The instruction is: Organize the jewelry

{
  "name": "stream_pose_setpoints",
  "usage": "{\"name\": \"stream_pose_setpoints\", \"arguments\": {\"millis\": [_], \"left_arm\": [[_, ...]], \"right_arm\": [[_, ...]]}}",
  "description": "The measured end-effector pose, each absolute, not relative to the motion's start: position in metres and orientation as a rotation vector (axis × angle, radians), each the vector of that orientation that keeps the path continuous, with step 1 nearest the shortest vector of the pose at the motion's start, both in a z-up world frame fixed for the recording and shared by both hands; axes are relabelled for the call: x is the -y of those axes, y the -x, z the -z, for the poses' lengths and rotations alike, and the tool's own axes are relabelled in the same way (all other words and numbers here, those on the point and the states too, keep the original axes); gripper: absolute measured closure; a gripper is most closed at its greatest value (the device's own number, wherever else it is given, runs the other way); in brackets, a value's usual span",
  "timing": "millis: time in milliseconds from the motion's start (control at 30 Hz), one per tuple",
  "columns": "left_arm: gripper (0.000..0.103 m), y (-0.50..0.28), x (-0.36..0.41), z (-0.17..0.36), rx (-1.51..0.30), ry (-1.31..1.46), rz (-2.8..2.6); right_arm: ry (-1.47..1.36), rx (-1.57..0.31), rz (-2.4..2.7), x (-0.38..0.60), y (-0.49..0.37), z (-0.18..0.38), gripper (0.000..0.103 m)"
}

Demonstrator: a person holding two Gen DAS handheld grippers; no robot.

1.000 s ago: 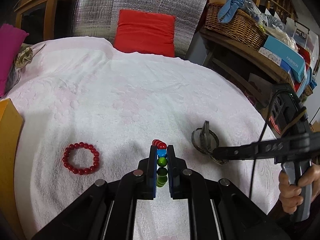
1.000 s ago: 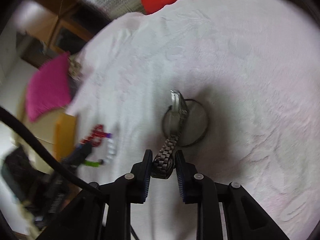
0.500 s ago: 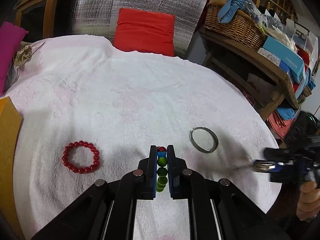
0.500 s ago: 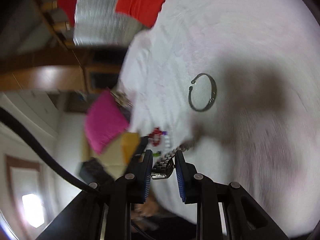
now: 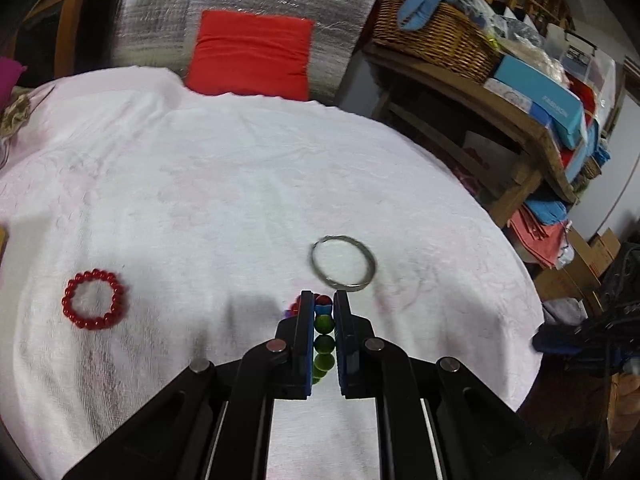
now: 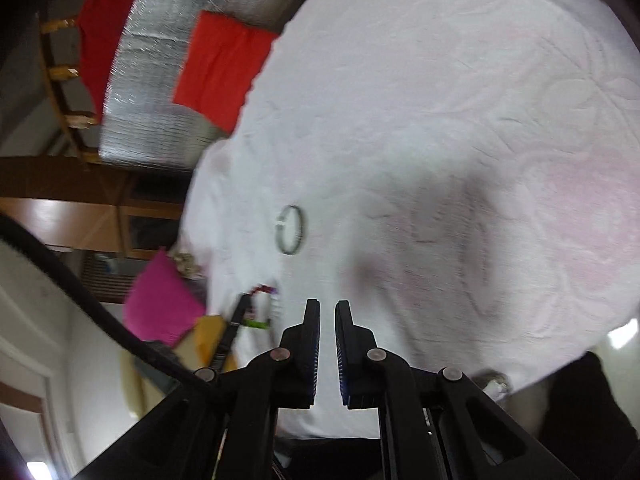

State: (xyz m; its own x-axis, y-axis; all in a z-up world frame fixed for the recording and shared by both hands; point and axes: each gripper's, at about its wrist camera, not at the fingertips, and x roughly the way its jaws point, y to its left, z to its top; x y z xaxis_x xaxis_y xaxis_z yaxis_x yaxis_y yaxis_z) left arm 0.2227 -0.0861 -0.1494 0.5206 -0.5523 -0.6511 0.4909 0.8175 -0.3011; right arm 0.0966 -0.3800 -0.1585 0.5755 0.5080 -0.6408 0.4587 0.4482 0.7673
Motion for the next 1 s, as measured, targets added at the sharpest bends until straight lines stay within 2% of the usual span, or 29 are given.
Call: {"name": "stream_pose_setpoints", "arguments": {"millis": [167, 233, 300, 367, 800, 1000], "left_arm": [[0.093, -0.220, 0.067, 0.138, -0.786, 0.137, 0.650], [0.093, -0.219, 0.055, 0.133, -0.770, 0.150, 0.647], [0.093, -0.218, 0.046, 0.129, -0.761, 0.163, 0.645], [0.093, -0.218, 0.038, 0.127, -0.754, 0.166, 0.640], [0.093, -0.207, 0.006, 0.128, -0.757, 0.144, 0.618], [0.093, -0.208, 0.019, 0.137, -0.786, 0.099, 0.615]], "right_arm": [[-1.082, -1.111, -0.006, 0.362, -0.105, 0.166, 0.090], [-1.048, -1.134, -0.005, 0.354, -0.110, 0.169, 0.084], [-1.008, -1.151, 0.006, 0.351, -0.117, 0.169, 0.054], [-0.953, -1.142, 0.019, 0.343, -0.123, 0.164, 0.044], [-0.915, -1.095, 0.032, 0.391, -0.116, 0.162, 0.044], [-0.871, -1.128, 0.025, 0.406, -0.113, 0.169, 0.044]]}}
